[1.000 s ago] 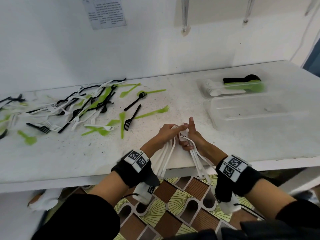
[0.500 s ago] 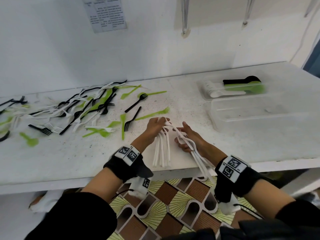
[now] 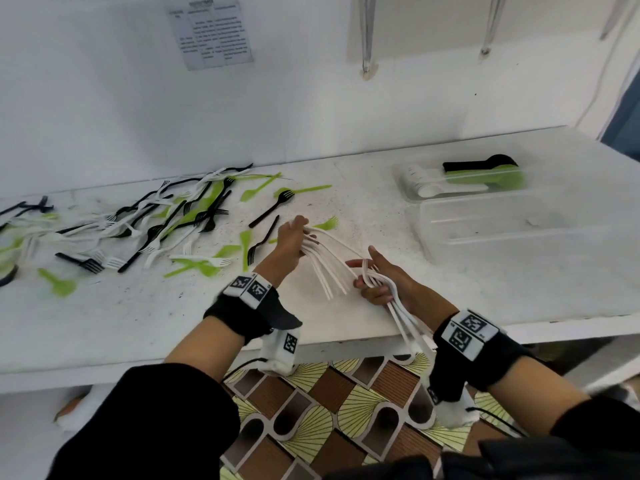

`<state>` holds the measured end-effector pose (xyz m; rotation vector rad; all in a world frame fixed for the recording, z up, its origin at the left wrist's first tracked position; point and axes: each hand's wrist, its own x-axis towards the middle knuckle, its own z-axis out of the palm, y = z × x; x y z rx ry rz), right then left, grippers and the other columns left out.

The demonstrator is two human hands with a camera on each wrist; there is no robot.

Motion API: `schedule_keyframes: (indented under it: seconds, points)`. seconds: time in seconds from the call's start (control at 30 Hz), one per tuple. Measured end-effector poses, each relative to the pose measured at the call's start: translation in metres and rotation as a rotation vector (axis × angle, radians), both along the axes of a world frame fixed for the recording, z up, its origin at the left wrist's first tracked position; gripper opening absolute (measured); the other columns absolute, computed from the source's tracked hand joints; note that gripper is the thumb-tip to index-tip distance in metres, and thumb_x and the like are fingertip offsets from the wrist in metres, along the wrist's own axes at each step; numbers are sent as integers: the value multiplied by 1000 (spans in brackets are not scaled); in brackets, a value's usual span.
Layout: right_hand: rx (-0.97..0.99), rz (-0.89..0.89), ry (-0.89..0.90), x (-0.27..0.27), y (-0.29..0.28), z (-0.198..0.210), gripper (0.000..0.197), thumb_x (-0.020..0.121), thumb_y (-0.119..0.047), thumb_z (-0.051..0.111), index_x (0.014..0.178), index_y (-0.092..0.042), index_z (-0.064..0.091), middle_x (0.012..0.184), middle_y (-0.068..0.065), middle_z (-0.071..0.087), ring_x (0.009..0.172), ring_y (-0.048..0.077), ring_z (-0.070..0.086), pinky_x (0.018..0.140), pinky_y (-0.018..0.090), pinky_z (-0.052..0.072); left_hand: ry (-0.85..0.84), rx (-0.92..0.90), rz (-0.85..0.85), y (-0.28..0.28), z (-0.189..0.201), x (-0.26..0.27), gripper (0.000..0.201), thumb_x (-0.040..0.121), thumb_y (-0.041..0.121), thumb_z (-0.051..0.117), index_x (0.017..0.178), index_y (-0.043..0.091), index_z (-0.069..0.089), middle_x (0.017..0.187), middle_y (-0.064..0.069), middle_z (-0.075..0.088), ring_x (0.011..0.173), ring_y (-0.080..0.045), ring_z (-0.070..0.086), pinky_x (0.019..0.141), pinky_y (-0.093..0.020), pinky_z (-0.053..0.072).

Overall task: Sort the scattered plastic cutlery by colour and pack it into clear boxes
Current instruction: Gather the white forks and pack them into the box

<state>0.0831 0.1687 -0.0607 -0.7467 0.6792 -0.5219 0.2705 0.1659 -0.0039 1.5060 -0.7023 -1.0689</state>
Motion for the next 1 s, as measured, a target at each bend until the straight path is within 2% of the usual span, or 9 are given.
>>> schedule_keyframes:
  seconds: [0.1, 0.17, 0.27, 0.3, 0.47, 0.6, 0.7, 0.87, 1.0]
  points:
    - [25, -24, -26, 0, 0, -1, 48, 96, -51, 20, 99, -15, 51, 55, 5, 53, 27, 2, 30, 27, 8, 26, 35, 11, 2, -1, 1, 13, 19, 98, 20, 42, 83, 12, 50, 70, -6, 50, 46, -13, 56, 42, -19, 43]
    - [23, -32, -40, 0, 1, -2, 46, 95, -51, 26, 102, -13, 51, 55, 5, 53, 27, 3, 30, 27, 8, 27, 63, 0, 34, -2, 2, 18, 20, 98, 23, 41, 93, 8, 53, 73, -6, 50, 54, -16, 55, 49, -24, 44]
    - [45, -39, -128, -1, -1, -4, 56, 71, -54, 65, 105, -10, 54, 56, 8, 53, 28, 4, 34, 27, 10, 30, 68, -42, 114, -3, 7, 25, 22, 96, 21, 46, 83, 7, 57, 52, -1, 58, 44, -13, 55, 50, -25, 40]
    - [51, -50, -138, -1, -1, -4, 59, 67, -52, 69, 105, -10, 54, 55, 9, 53, 28, 4, 34, 26, 10, 30, 54, -43, 123, -3, 8, 28, 21, 94, 19, 50, 76, 9, 55, 44, 1, 56, 38, -12, 53, 48, -24, 39]
    - [8, -200, -46, 4, 3, 1, 45, 99, -46, 24, 98, -9, 49, 51, 5, 48, 26, 3, 29, 28, 8, 24, 57, 7, -152, 7, 6, 21, 22, 91, 2, 47, 72, 10, 53, 43, 4, 46, 34, -9, 48, 42, -20, 37]
    - [-49, -369, 145, 20, 11, 5, 41, 100, -42, 31, 86, -7, 48, 61, 8, 37, 26, 5, 29, 29, 9, 23, -111, 26, -366, 18, 2, 0, 24, 91, -3, 44, 76, 7, 59, 43, 5, 47, 36, -9, 51, 42, -19, 45]
    - [-129, -460, 254, 35, 13, 10, 44, 99, -44, 32, 79, -8, 47, 59, 7, 40, 27, 7, 32, 31, 11, 24, -190, 30, -523, 24, 0, -15, 20, 94, 6, 49, 80, 10, 61, 50, 4, 48, 40, -9, 55, 44, -19, 46]
    - [-292, -640, 451, 41, 4, 13, 50, 98, -48, 32, 94, -3, 53, 62, 9, 48, 43, 17, 40, 35, 19, 30, -186, 56, -622, 35, 0, -31, 22, 89, 30, 60, 79, 10, 58, 52, 7, 50, 46, -9, 53, 45, -20, 39]
    - [-290, -682, 535, 39, -3, 12, 49, 97, -49, 33, 92, -3, 47, 62, 10, 46, 43, 19, 42, 31, 17, 30, -143, 27, -663, 39, -7, -33, 9, 86, 11, 65, 79, 14, 60, 56, 7, 57, 48, -6, 51, 46, -17, 39]
